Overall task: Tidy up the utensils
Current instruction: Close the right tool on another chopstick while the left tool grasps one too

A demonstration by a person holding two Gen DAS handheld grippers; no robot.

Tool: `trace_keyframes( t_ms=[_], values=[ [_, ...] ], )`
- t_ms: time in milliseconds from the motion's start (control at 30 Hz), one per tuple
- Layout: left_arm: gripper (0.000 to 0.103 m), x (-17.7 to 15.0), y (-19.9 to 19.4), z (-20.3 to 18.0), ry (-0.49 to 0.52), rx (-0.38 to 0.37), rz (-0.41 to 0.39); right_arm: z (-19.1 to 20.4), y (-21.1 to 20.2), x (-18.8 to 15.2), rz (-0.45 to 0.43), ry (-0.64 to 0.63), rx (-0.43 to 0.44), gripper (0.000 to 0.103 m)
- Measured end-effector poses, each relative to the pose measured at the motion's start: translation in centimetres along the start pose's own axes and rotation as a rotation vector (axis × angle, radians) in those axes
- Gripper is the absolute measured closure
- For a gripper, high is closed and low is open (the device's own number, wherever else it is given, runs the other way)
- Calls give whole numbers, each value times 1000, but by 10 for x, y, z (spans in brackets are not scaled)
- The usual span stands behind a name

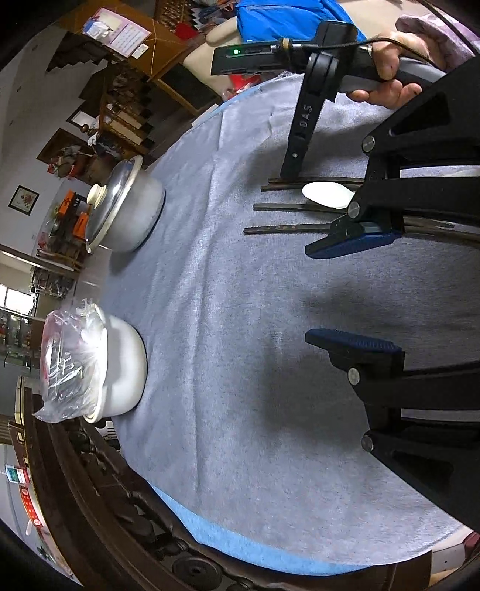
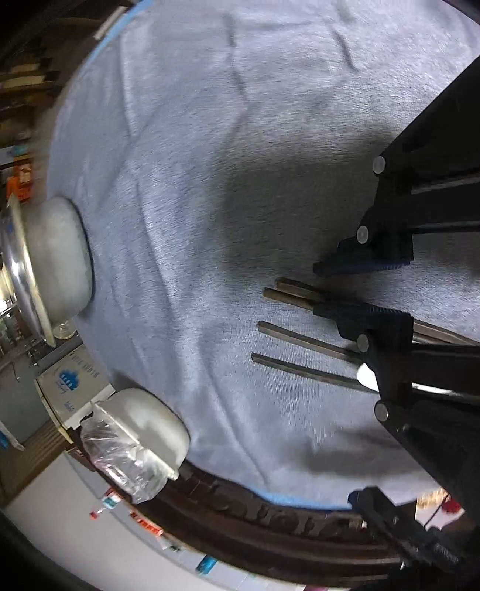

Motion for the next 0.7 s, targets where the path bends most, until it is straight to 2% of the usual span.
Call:
trace_keyframes(
  t_ms=[167,267,467,567,700],
  values=[
    [63,9,13,-5,24,4,14,7,2,3,-8,-119,-90,92],
    [63,15,26,-15,72,1,33,1,-1,5,-31,-184,-143,93],
    [63,23,56,-41,159,-10,89,-29,-10,14,-37,-138,-173,93],
    [63,26,75,-58,195,-19,136,-36,-9,17,2,-119,-150,93],
    [63,30,93,-73,227,-27,191,-40,-6,20,105,-92,-131,93]
  ],
)
Point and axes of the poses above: each gripper's, at about its wrist camera, not at the fingertips, and y roughly the way its jaws point, z to its left, x to its top, the point moved 7 cm from there along y, roughly the way its jaws point, and after that the axes turned 4 degrees about -y, right-handed, at the moved point
